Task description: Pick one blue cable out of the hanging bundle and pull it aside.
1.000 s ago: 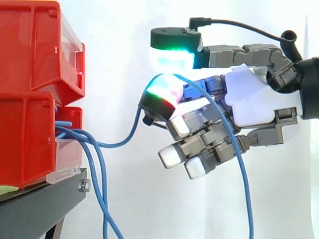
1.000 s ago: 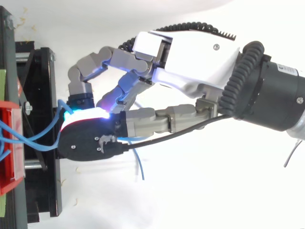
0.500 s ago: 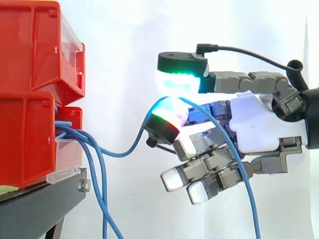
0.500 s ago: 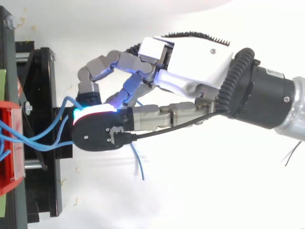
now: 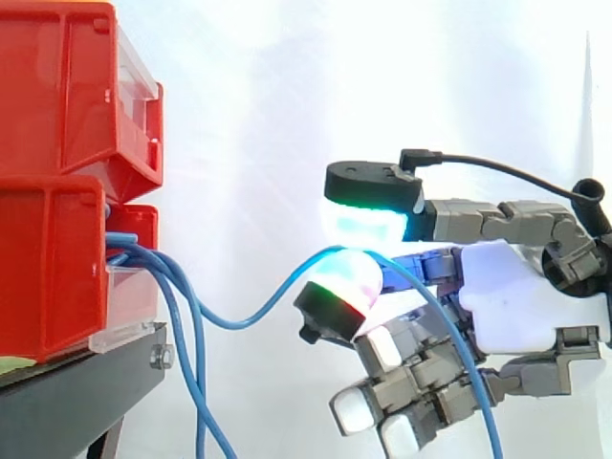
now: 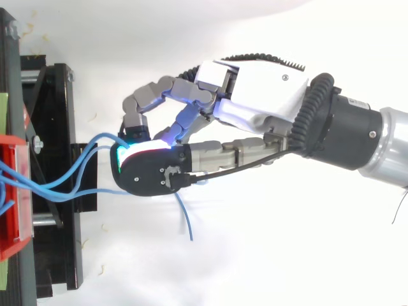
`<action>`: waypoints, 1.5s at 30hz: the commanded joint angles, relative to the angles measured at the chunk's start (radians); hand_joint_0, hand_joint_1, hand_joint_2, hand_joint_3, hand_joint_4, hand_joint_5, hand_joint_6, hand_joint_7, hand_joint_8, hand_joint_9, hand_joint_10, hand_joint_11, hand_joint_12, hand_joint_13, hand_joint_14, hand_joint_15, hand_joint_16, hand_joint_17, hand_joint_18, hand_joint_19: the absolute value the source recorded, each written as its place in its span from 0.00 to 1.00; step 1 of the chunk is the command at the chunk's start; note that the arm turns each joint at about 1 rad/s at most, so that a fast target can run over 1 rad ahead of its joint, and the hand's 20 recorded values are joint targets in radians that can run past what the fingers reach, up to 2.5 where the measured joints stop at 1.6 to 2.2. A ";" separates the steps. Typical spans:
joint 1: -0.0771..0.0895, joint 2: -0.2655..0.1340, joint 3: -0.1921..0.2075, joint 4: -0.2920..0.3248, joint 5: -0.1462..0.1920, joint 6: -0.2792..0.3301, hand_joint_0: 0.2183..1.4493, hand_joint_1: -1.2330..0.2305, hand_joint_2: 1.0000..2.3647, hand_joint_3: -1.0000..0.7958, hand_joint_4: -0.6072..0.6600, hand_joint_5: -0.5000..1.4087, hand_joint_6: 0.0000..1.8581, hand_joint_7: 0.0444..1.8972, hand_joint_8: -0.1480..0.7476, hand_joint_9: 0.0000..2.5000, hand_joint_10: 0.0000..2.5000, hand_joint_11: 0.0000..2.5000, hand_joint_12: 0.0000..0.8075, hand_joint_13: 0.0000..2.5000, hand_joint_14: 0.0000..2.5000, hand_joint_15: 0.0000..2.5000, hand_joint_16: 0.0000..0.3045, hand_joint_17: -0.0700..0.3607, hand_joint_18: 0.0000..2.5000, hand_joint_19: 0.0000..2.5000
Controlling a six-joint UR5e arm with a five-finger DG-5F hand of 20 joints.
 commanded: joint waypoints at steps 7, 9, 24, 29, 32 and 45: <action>0.000 0.001 -0.002 0.013 -0.002 -0.049 0.31 0.29 0.22 0.63 0.24 0.22 0.50 0.73 0.52 0.46 0.01 0.29 0.52 0.38 0.01 0.23 0.18 0.45 0.34 0.22; 0.000 0.001 -0.002 0.013 -0.002 -0.049 0.31 0.29 0.22 0.63 0.24 0.22 0.50 0.73 0.52 0.46 0.01 0.29 0.52 0.38 0.01 0.23 0.18 0.45 0.34 0.21; 0.000 0.001 -0.002 0.013 -0.002 -0.051 0.30 0.30 0.25 0.61 0.24 0.22 0.50 0.73 0.52 0.46 0.01 0.29 0.52 0.38 0.01 0.24 0.18 0.46 0.34 0.22; 0.000 0.000 -0.002 0.013 -0.002 -0.051 0.30 0.30 0.23 0.62 0.25 0.22 0.50 0.72 0.51 0.46 0.01 0.29 0.52 0.38 0.01 0.24 0.18 0.45 0.34 0.22; 0.000 0.001 -0.002 0.013 -0.002 -0.051 0.33 0.29 0.14 0.65 0.26 0.21 0.50 0.74 0.53 0.46 0.01 0.29 0.53 0.37 0.01 0.24 0.19 0.46 0.34 0.23; 0.000 0.001 -0.002 0.011 -0.002 -0.051 0.32 0.29 0.18 0.63 0.25 0.21 0.50 0.72 0.51 0.46 0.01 0.29 0.51 0.37 0.01 0.24 0.18 0.45 0.33 0.23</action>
